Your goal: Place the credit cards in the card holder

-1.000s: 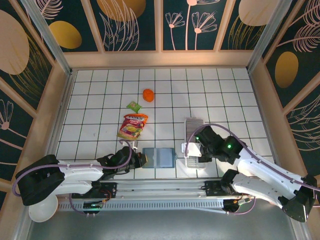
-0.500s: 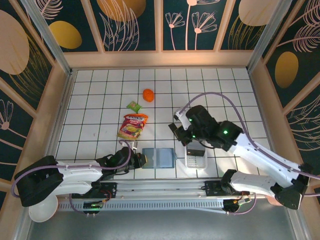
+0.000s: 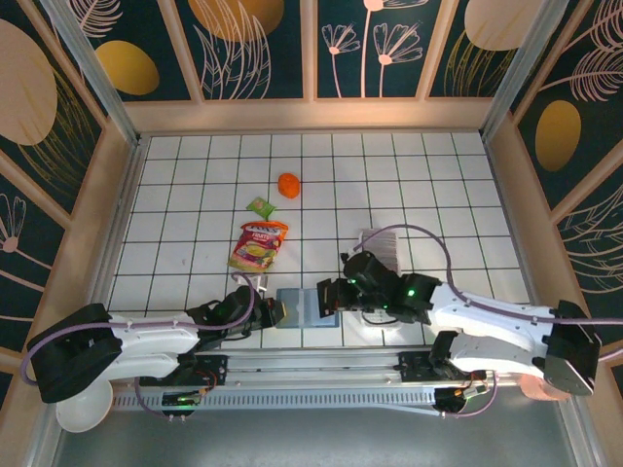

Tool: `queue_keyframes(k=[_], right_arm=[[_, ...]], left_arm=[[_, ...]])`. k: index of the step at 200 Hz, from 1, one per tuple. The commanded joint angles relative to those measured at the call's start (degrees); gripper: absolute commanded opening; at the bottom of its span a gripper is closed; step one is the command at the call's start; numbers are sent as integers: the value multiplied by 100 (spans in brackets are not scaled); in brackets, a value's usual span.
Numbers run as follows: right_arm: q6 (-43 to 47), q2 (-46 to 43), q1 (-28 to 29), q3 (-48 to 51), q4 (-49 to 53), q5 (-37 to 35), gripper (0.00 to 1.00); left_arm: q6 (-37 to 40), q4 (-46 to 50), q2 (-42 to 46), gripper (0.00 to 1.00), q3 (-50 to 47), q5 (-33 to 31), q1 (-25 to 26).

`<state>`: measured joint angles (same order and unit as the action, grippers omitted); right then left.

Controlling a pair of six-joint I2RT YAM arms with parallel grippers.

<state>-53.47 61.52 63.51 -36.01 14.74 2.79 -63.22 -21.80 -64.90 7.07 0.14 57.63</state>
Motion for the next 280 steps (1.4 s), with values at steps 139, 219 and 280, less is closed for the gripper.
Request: queue_keyframes(k=[139,219,280], right_arm=[[-886,1723,423,375,-1874,-867,0],[-972,1925,426,434,-2138,-773,0],[-1228,1956,426,611,-2441,-684,0]], left_arm=[[-7,499,-145,0,-136,131,-6],[-19,490,-119,0,-147,139,-5],[-15,471,-163,0,-140,140,-7]])
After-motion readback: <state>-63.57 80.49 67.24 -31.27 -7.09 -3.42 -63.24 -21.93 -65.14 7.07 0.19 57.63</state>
